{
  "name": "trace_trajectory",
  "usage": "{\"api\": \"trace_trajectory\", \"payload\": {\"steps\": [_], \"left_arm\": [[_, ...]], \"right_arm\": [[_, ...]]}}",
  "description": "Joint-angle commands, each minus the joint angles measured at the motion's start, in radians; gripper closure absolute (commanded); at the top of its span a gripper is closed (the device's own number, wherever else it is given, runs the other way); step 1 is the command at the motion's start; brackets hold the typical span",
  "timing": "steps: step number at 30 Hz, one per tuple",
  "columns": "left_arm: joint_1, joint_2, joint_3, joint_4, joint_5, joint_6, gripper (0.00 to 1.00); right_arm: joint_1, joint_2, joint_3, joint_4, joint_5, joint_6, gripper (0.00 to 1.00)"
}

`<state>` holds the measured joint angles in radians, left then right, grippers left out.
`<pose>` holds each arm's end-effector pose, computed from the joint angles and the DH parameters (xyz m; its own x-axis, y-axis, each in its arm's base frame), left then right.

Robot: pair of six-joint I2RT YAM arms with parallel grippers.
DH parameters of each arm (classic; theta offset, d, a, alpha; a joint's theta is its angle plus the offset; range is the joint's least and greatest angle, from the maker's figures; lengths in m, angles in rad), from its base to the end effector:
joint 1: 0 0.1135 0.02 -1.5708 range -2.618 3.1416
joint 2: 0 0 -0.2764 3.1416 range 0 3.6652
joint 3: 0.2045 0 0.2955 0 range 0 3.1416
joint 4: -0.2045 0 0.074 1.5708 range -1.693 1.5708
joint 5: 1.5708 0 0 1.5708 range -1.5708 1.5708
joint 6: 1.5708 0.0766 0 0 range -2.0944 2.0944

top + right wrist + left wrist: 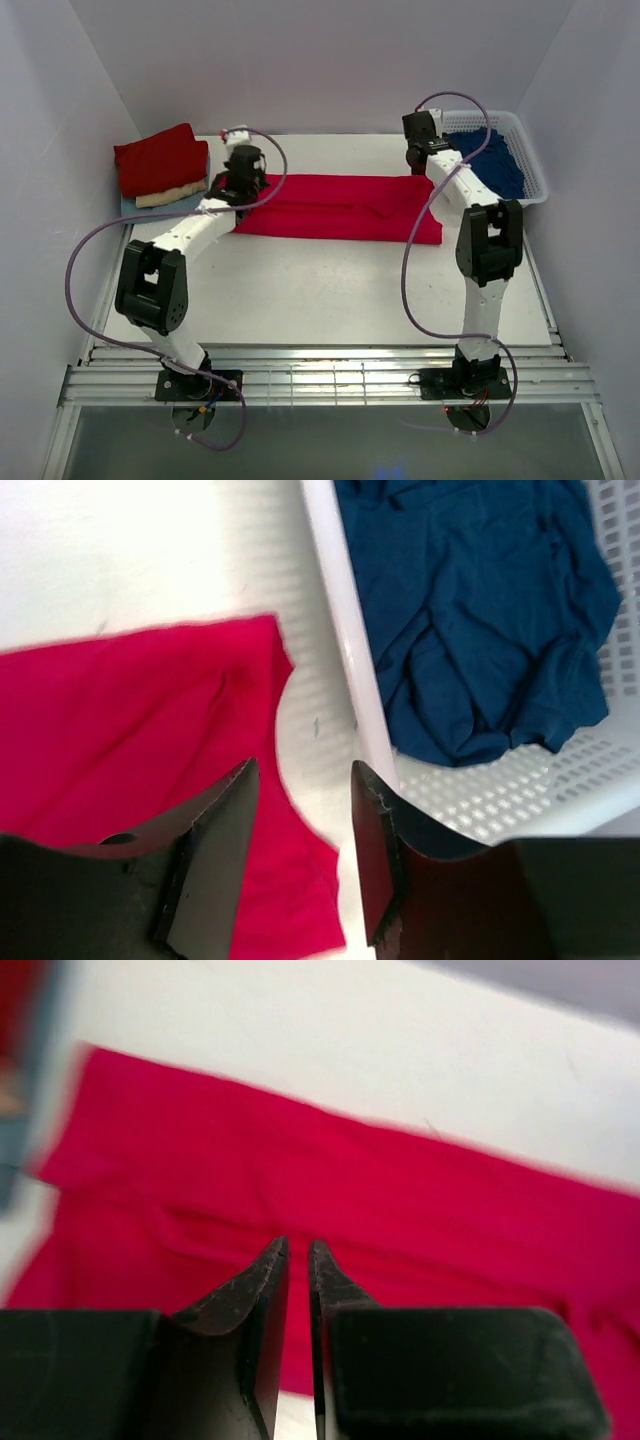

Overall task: Fold and stack the t-shirts
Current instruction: Fold the tshirt

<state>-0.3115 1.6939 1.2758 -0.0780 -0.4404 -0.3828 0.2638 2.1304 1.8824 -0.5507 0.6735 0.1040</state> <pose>0.4562 -0.1126 0.2570 -0.3906 -0.2292 -0.8916 -0.2431 0.9598 -0.1403 0.5486 0.0987 0.2390 -0.6655 -0.0957 -0.7403 0.2869 0.8828 -0.3720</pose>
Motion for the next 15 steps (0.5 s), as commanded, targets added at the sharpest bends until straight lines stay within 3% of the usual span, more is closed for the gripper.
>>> {"api": "trace_trajectory", "payload": {"steps": [1, 3, 7, 15], "left_arm": [[-0.118, -0.013, -0.088, 0.113, 0.164, -0.054, 0.76], [-0.149, 0.047, -0.082, 0.110, 0.219, -0.082, 0.78], [-0.208, 0.145, -0.038, 0.087, 0.281, -0.096, 0.79], [-0.238, 0.239, 0.006, 0.046, 0.250, -0.073, 0.74]], "right_arm": [[-0.001, -0.216, -0.127, 0.092, -0.230, -0.020, 0.52], [0.000, -0.260, -0.214, 0.098, -0.398, -0.018, 0.53], [0.009, -0.268, -0.322, 0.139, -0.527, -0.010, 0.56], [0.037, -0.222, -0.388, 0.195, -0.646, -0.026, 0.57]]}}
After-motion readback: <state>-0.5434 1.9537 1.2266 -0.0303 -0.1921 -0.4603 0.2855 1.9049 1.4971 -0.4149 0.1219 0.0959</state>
